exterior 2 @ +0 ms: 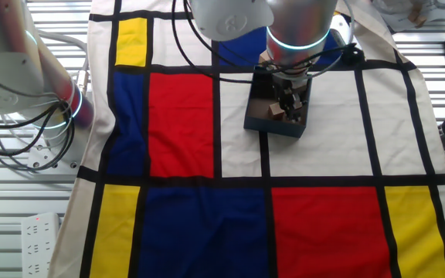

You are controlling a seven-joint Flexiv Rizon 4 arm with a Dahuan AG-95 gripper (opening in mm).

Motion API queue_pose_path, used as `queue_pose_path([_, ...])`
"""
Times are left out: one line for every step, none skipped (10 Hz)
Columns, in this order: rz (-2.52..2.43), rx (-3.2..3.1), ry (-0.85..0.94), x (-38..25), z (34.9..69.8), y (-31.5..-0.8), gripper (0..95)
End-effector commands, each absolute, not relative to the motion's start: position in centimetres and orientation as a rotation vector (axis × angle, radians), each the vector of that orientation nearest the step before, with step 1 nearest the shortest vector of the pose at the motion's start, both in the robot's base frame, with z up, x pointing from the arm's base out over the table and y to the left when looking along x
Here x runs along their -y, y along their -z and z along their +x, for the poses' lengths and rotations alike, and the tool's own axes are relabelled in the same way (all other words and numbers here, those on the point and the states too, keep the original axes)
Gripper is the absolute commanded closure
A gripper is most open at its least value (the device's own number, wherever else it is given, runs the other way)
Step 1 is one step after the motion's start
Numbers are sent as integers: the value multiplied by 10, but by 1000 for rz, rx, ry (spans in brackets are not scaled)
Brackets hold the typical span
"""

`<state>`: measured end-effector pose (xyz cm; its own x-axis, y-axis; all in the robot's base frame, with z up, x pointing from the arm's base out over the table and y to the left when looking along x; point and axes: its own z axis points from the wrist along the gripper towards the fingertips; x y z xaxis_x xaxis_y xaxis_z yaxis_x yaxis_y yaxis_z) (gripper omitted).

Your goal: Take everything out of the gift box

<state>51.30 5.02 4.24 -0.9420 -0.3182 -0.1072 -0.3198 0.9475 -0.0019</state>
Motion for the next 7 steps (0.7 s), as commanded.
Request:
queue_pose_path([-475,-3017,-57,-52,511,-45,380])
queue_pose_path([-464,-3018,-64,-52,511,-45,380])
queue_pose_path([-459,-3021,-73,-52,511,-44,380])
queue_pose_path([-454,-3022,-76,-52,511,-44,380])
queue_pose_path([-442,-3028,-81,-52,510,-43,380])
queue_pose_path([-432,-3028,-83,-52,510,-42,380])
queue_pose_path([-414,-3028,-93,-52,510,-42,570])
